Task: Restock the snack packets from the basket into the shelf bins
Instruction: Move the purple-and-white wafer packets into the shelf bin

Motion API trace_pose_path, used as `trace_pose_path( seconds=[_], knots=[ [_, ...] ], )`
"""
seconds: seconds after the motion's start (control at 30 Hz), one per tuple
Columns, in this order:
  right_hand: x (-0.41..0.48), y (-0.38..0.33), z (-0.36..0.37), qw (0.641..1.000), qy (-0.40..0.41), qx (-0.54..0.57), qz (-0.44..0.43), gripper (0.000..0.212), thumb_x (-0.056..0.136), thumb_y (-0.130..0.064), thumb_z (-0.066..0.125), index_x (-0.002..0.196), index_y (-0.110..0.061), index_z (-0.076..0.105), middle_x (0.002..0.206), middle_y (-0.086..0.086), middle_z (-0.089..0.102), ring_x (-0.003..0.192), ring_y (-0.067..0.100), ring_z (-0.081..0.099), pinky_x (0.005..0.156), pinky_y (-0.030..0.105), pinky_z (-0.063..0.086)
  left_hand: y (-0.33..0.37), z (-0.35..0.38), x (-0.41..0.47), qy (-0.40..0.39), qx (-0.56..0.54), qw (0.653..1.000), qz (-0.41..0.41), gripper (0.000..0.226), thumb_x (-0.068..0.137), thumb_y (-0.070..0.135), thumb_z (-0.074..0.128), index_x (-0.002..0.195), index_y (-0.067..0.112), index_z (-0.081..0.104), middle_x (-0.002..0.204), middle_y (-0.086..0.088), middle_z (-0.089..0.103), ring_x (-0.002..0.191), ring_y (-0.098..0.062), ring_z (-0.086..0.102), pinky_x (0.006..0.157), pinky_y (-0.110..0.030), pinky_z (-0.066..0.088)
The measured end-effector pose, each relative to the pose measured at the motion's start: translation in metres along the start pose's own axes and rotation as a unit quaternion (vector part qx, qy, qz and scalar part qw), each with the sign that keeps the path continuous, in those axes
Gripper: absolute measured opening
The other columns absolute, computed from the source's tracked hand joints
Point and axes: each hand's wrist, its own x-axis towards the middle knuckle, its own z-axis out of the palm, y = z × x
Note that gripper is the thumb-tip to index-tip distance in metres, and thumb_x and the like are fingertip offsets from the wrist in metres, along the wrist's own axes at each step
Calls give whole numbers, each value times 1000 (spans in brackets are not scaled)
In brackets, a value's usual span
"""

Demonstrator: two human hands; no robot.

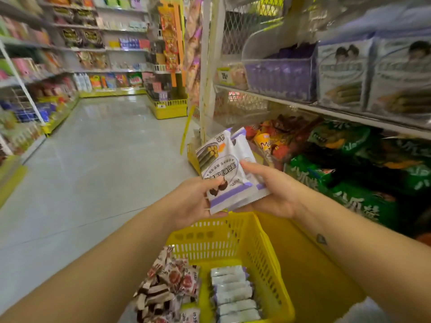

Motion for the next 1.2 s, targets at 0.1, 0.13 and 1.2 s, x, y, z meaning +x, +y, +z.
trace_pose_path(
  seconds=[0.1,0.13,1.2],
  knots=[
    [-6,3,-5,993,-83,84,15,58,90,-54,39,125,-15,64,128,17,61,119,39,57,99,60,42,-4,-1,-4,-8,-9,1000,-2,30,95,26,53,122,14,56,113,-9,70,99,-26,69,74,-39,58],
    [-8,6,-8,989,-104,106,6,57,88,-53,40,123,-15,66,128,17,61,118,39,57,96,59,46,-5,-1,-3,-4,-18,1000,-2,28,94,26,54,119,14,57,108,-7,71,98,-26,69,74,-39,59],
    [-15,25,11,964,146,101,-199,24,86,-7,61,109,-10,68,104,14,72,85,23,69,73,34,56,-1,62,6,160,-60,975,139,35,93,36,56,123,18,60,103,-1,74,84,-11,71,71,-28,55]
  ],
)
